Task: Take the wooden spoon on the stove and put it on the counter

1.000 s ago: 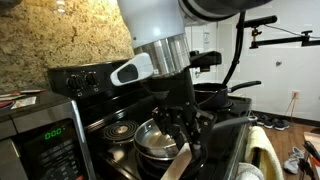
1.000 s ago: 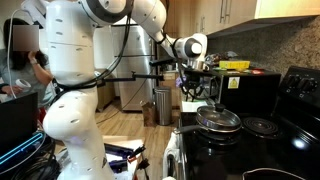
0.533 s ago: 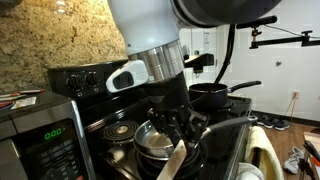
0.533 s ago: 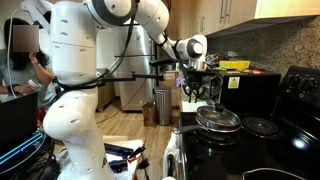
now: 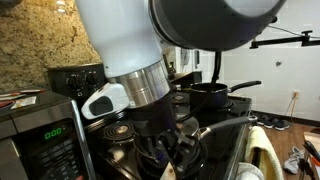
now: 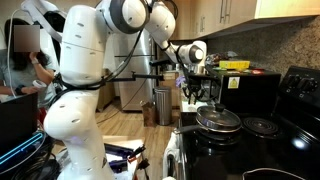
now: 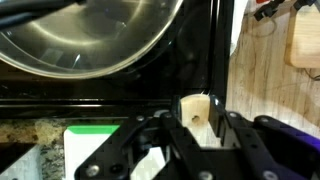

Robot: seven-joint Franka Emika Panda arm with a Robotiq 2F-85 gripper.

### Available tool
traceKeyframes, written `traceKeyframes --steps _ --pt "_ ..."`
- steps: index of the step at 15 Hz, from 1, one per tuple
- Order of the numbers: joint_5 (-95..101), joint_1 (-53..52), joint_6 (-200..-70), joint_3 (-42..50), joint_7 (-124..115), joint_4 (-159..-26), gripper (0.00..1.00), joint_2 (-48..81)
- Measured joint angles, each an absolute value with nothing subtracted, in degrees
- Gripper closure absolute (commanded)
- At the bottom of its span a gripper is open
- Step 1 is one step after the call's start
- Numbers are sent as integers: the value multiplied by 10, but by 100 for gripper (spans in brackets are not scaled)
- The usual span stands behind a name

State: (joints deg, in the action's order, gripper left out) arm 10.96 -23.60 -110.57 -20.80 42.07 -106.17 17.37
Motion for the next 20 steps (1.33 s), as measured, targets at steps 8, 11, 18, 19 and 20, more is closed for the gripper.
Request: traceKeyframes --steps 8,11,18,19,20 --pt "65 -241 -1200 -231 412 -1044 92 231" --pt "36 -241 -1228 -238 412 -1044 92 246" --pt "26 -241 -1235 -244 412 -1044 92 264" --pt "26 -241 -1235 -244 412 -1044 92 266" --pt "26 -241 -1235 -244 413 -1044 92 269"
